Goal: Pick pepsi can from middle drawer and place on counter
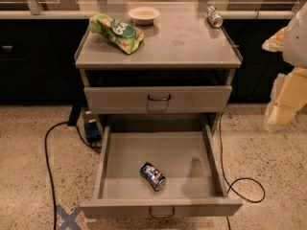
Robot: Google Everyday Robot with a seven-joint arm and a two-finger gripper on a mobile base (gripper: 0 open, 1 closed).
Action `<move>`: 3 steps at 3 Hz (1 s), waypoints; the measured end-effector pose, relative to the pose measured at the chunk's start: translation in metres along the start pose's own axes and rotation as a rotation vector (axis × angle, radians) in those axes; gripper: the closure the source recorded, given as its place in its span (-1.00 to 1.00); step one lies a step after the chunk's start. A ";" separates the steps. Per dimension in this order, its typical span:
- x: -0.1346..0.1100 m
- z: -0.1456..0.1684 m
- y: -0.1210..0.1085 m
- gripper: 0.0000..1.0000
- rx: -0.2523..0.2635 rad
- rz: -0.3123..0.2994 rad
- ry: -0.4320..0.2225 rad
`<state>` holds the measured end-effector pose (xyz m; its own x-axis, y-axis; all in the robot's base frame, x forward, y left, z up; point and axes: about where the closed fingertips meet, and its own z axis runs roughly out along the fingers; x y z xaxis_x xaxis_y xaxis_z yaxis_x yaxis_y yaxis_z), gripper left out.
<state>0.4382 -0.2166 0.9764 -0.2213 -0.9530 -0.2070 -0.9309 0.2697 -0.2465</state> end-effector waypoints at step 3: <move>0.009 0.106 -0.002 -1.00 -0.043 0.024 -0.065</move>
Offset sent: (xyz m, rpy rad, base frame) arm 0.0349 0.0009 -0.1121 0.1439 0.0557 0.0133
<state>0.4684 -0.2109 0.8750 -0.2260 -0.9350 -0.2733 -0.9374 0.2850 -0.2000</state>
